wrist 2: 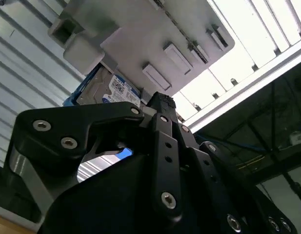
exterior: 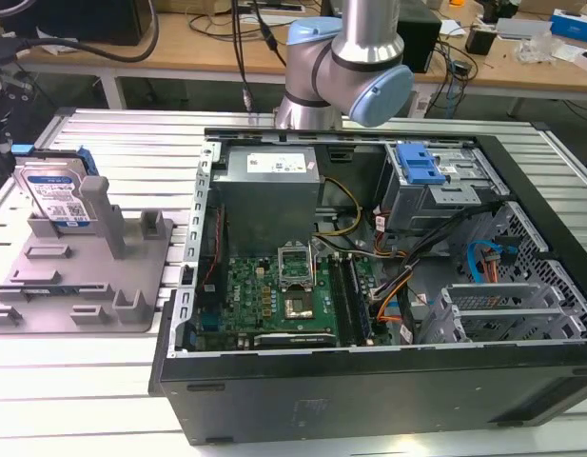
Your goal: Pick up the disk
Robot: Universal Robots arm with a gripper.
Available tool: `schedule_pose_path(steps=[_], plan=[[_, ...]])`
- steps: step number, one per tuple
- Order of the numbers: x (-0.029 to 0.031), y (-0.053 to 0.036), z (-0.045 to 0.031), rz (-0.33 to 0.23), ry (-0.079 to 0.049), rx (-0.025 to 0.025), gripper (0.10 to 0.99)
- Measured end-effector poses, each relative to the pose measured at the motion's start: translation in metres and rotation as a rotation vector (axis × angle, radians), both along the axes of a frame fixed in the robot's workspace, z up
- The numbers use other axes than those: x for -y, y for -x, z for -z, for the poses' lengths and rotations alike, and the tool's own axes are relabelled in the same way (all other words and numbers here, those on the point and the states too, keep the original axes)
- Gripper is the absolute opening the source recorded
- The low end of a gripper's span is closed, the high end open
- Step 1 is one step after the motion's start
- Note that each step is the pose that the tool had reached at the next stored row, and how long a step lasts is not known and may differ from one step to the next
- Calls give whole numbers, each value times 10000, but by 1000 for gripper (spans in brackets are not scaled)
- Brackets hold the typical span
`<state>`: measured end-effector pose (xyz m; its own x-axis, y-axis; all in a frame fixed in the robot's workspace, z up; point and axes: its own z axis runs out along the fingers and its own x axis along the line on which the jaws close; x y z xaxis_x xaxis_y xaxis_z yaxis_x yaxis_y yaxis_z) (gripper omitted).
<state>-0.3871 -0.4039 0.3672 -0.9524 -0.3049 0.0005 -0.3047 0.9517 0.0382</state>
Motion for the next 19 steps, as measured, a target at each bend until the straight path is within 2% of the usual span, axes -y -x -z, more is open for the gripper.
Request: schedule_pose_path(steps=[4, 7, 11, 12, 14, 19], plan=[[0, 0, 12, -878, 0, 0, 106], [0, 0, 21, -1885, 0, 0, 114], [0, 0, 26, -2720, -1, 1, 357], [0, 0, 27, -2899, -1, 1, 357], [0, -1, 29, -3641, 0, 1, 482], [1, -3, 31, -5190, -1, 0, 482]])
